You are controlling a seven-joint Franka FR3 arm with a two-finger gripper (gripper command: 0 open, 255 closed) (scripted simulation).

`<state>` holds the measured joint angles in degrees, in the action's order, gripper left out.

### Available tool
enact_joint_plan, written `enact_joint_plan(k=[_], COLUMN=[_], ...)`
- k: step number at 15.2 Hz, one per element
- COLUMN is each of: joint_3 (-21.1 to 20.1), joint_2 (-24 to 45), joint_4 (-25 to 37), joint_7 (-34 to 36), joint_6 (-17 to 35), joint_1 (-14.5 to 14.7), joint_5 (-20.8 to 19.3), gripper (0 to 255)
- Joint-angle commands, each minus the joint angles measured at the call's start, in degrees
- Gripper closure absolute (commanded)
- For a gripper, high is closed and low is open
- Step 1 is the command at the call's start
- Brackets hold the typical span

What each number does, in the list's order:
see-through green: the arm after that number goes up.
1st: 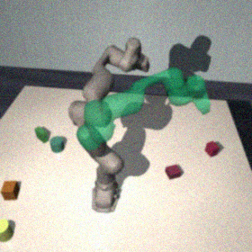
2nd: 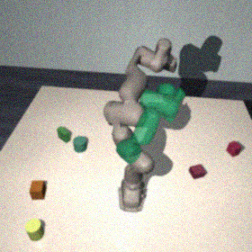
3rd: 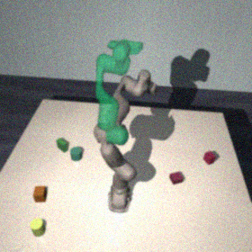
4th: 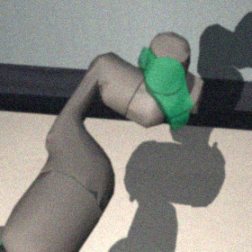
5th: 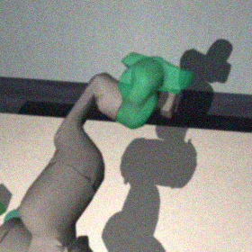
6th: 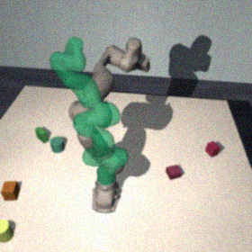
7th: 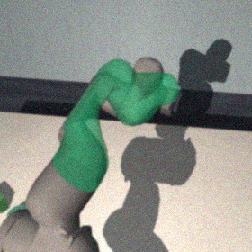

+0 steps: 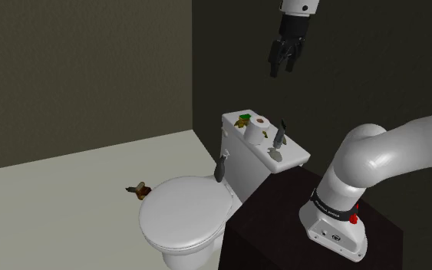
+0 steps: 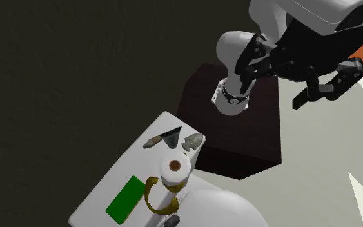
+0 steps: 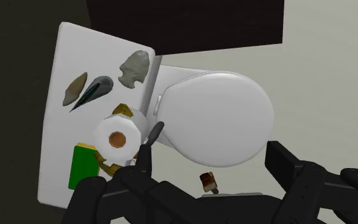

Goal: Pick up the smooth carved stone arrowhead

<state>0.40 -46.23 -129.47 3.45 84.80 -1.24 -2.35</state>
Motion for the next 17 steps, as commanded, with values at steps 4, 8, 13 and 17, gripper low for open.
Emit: enact_joint_plan(k=[4,8,13,17], joint_3=[1.88,4.51,8.06,11.16], joint_2=[-1.42,-2.42,-1.92,0.25], joint_4=[-6.19,-13.77,-22.16,-27.91], joint_7=[-0.42,-1.05,-2.02,-3.01], joint_6=[4.67,11.1,19.73,27.39], joint_1=[-0.93,-2.38,-4.48,-6.3], joint_5=[-0.5,-1.34,-2.65,-3.81], gripper=[0,0,0,0])
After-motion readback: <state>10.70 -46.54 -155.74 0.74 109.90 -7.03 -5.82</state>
